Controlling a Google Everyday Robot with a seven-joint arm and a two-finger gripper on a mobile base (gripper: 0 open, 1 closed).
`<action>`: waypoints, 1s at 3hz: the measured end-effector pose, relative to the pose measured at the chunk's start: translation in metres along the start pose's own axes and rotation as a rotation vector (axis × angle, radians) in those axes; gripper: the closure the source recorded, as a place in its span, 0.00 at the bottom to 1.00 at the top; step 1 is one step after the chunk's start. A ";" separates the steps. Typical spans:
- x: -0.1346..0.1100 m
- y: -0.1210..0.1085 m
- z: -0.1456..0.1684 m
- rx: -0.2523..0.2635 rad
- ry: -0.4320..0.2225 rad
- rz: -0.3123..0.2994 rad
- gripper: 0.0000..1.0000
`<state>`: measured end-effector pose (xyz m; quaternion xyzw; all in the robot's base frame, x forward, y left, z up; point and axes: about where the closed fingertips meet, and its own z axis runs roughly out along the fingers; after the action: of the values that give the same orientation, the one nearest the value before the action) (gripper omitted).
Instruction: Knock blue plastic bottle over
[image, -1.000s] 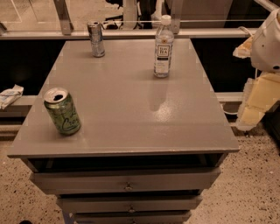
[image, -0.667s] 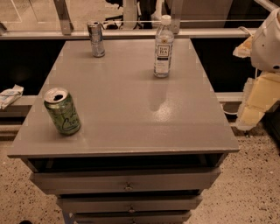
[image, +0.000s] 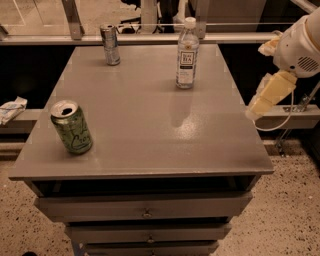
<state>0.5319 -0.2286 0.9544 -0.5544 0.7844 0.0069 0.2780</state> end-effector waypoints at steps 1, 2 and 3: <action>-0.021 -0.065 0.045 0.064 -0.216 0.080 0.00; -0.043 -0.094 0.069 0.076 -0.349 0.120 0.00; -0.088 -0.116 0.097 0.049 -0.530 0.161 0.00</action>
Offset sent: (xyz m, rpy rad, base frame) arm 0.1682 0.0346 -0.0080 0.4919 -0.2266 -0.0373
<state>0.6949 -0.1665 0.9460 -0.4622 0.7258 0.1550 0.4854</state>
